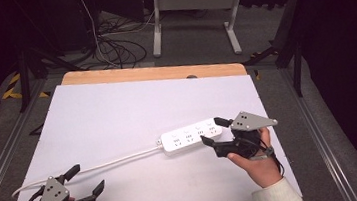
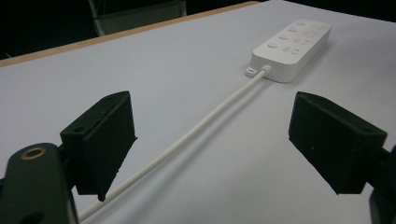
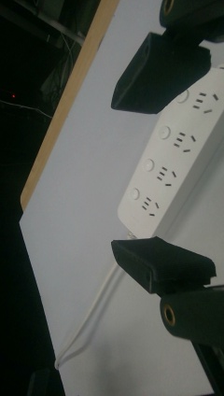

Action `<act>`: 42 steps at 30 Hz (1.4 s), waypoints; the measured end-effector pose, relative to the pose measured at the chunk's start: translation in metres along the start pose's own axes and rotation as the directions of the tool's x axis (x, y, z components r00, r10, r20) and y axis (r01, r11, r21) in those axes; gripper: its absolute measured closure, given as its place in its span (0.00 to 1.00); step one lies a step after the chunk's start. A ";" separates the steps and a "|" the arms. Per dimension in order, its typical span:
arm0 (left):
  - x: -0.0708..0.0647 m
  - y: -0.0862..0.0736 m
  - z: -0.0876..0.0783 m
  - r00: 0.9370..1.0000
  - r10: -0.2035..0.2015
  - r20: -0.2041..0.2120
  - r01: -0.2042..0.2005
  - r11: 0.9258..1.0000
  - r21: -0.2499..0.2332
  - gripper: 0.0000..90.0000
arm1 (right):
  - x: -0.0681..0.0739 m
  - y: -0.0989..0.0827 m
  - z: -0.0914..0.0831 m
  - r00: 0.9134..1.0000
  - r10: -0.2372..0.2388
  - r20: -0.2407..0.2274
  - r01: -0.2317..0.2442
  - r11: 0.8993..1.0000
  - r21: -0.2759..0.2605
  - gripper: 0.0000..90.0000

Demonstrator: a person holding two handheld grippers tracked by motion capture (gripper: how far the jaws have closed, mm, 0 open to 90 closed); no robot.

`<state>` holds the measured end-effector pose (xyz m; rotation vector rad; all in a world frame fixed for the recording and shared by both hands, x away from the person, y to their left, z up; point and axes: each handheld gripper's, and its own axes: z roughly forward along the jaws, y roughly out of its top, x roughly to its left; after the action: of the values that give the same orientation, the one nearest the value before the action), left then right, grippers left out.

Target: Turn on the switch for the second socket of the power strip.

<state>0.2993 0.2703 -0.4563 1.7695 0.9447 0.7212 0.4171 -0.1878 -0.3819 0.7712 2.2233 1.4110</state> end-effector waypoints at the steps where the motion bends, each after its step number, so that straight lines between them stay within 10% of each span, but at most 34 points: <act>1: 0.000 0.000 0.000 1.000 0.000 0.000 0.000 1.000 0.000 0.17 | 0.000 -0.002 -0.002 1.000 0.002 -0.007 -0.002 1.000 0.003 0.28; 42: 0.001 -0.003 -0.009 1.000 0.003 0.020 -0.003 1.000 0.011 0.17 | -0.009 -0.120 -0.017 0.997 0.055 -0.045 -0.052 0.997 0.057 0.21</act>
<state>0.2915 0.2756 -0.4558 1.7848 0.9341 0.6998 0.3849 -0.2460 -0.4835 0.8306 2.3024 1.4105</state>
